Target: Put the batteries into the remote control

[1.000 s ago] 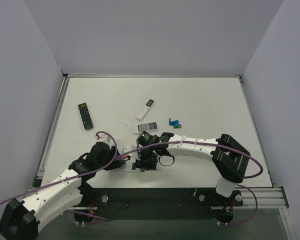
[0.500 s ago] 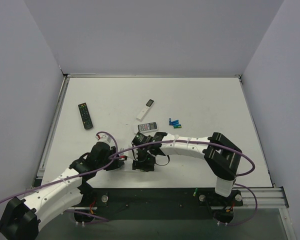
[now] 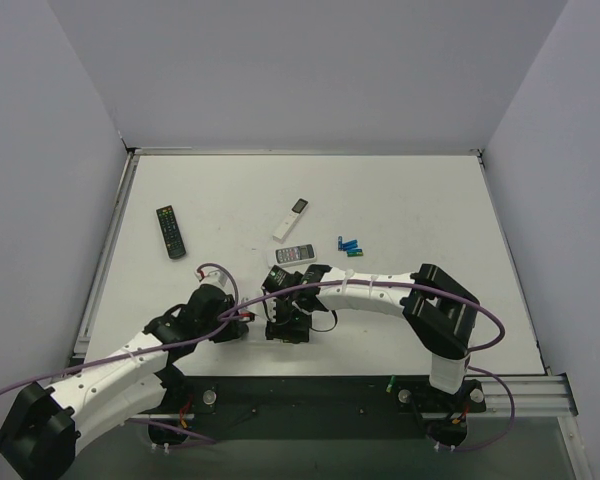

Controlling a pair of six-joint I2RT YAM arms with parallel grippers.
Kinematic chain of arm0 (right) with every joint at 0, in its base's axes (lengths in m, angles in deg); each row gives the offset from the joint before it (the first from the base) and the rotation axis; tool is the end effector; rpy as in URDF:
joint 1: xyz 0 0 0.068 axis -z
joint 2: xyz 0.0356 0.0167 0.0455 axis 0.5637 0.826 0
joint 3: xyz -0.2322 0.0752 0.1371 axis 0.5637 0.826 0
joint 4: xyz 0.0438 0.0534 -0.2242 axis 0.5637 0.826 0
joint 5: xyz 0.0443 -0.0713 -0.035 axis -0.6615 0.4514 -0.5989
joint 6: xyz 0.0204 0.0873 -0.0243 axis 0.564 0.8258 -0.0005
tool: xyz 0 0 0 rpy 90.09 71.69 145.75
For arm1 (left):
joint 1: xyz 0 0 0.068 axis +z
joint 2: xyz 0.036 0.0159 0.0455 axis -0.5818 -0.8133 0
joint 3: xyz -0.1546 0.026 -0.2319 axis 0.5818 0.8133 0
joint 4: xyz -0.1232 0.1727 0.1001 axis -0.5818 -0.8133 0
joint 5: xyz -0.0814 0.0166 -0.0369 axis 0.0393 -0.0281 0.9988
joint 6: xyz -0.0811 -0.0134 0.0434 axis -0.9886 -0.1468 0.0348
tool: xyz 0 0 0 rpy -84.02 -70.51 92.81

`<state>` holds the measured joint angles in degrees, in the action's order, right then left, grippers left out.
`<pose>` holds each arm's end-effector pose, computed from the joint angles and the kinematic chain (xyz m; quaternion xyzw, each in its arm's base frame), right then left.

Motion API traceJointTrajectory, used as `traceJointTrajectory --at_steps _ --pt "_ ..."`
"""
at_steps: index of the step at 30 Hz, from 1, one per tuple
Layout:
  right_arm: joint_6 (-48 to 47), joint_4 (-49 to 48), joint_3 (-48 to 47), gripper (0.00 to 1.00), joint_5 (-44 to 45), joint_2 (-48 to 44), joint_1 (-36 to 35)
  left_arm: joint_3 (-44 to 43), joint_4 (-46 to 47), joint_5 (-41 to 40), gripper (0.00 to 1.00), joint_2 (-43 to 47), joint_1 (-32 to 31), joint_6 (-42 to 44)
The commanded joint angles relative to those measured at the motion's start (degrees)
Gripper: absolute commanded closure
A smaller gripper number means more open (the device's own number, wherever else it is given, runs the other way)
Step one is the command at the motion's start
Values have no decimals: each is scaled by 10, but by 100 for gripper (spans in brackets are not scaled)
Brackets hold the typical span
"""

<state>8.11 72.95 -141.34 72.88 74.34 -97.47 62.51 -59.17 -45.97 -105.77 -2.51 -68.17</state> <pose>0.1481 0.3470 0.1618 -0.7017 0.6465 0.2181 0.2052 0.1220 -0.0920 0.1337 -0.0777 0.9370 -0.2177 0.2619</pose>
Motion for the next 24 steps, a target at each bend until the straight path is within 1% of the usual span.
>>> traceJointTrajectory --at_steps 1,6,10,24 --pt "16 24 -22 78 14 6 -6 -26 -7 -12 64 -23 -30 -6" --pt "16 27 -23 77 19 7 -6 -30 -8 -22 67 -38 -44 -11" --pt "23 29 -29 74 12 10 -6 -28 -10 -25 69 -31 -46 -14" --pt "48 50 -50 73 -18 16 -7 -20 -12 -32 74 -17 -59 -39"
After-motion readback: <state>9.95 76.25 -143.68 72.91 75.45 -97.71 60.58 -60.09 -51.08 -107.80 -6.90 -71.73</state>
